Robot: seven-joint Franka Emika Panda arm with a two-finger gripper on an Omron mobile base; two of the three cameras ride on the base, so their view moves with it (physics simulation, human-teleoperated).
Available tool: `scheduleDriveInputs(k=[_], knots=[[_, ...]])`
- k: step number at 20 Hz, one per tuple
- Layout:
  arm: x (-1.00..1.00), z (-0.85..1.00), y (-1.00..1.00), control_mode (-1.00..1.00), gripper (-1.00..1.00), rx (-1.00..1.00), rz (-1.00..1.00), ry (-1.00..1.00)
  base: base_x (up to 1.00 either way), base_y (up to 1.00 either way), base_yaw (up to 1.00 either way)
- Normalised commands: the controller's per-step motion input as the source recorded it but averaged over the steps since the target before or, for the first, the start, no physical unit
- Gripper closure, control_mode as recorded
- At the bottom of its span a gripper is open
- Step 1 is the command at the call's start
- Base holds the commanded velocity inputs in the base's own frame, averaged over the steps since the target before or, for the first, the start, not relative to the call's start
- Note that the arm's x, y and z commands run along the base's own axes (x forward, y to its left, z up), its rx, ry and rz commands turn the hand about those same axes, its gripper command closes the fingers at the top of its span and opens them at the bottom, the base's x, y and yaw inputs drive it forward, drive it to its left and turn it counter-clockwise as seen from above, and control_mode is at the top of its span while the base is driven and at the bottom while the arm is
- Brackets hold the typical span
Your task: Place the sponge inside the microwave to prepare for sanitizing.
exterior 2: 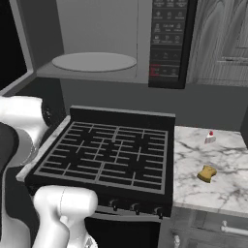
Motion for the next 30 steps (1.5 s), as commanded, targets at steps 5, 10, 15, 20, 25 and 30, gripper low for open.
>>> scheduleDriveInputs(k=[5,10,15,20,25,30], knots=[[-0.09,0.00,-0.15,-1.00,-1.00,-0.09,-0.07,-0.04,0.00,0.00,0.00],[0.06,0.00,-0.68,-1.00,-1.00,-0.19,-0.04,-0.04,0.00,0.00,0.00],[0.18,0.00,-0.91,-1.00,-1.00,-0.22,-0.04,-0.11,0.00,0.00,0.00],[0.39,-0.38,-0.81,-1.00,-1.00,-0.23,-0.03,-0.28,0.00,0.00,0.00],[0.54,-0.77,-0.64,-1.00,-1.00,-0.32,0.00,-0.14,0.00,0.00,0.00],[0.36,-0.61,-0.69,-1.00,-1.00,-0.43,0.00,-0.18,0.00,0.00,0.00]])
